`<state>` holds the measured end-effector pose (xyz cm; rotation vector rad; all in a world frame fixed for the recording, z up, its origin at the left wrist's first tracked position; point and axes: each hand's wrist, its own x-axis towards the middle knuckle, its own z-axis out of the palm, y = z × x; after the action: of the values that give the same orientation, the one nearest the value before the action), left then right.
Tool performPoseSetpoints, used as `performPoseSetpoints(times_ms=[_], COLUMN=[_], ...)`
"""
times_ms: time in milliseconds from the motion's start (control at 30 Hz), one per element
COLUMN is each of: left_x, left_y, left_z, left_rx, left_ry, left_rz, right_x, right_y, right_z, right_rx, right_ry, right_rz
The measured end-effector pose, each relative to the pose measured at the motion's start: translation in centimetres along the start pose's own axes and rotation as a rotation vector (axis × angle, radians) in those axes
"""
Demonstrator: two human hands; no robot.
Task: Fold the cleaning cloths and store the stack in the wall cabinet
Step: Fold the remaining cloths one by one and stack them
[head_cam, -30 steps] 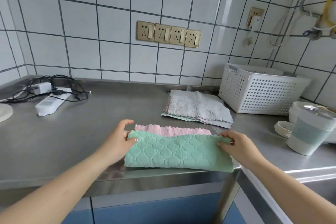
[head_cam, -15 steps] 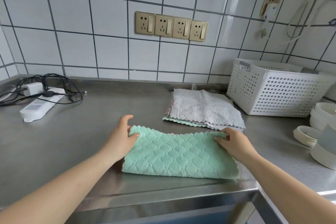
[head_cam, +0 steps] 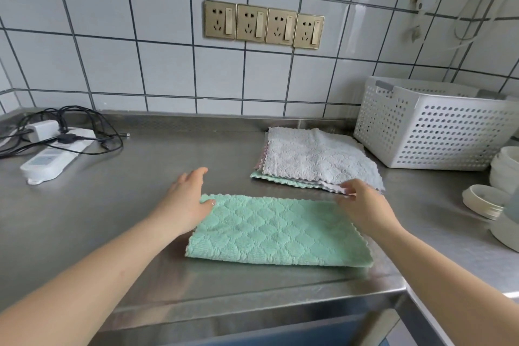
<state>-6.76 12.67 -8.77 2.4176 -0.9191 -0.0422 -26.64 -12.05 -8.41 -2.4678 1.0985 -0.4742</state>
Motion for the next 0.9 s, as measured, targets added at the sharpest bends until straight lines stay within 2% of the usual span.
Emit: performPoseSetpoints(times_ms=[100, 200, 267, 367, 600, 833, 900], left_x=[-1.9, -3.6, -4.0, -4.5, -5.0, -5.6, -6.0], left_y=[2.4, 5.5, 6.5, 6.2, 4.5, 2.1, 1.9], left_z=[0.0, 2.3, 4.2, 5.8, 5.3, 4.0, 3.4], left_rx=[0.156, 0.207, 0.265, 0.333, 0.374, 0.34, 0.337], left_ry=[0.019, -0.067, -0.12, -0.19, -0.216, -0.202, -0.169], left_rz=[0.21, 0.349, 0.343, 0.264, 0.158, 0.111, 0.124], right_x=[-1.8, -4.0, -5.0, -5.8, -5.2, -4.1, -3.8], right_y=[-2.4, -6.0, -7.4, -7.1, -4.0, -1.4, -1.5], right_z=[0.1, 2.2, 4.3, 6.3, 5.7, 3.2, 2.8], right_rx=[-0.092, -0.176, -0.249, -0.315, -0.4, -0.446, -0.475], right_ry=[0.034, -0.116, -0.202, -0.269, -0.263, -0.36, -0.344], right_rz=[-0.213, -0.415, -0.481, -0.449, -0.405, -0.247, -0.22])
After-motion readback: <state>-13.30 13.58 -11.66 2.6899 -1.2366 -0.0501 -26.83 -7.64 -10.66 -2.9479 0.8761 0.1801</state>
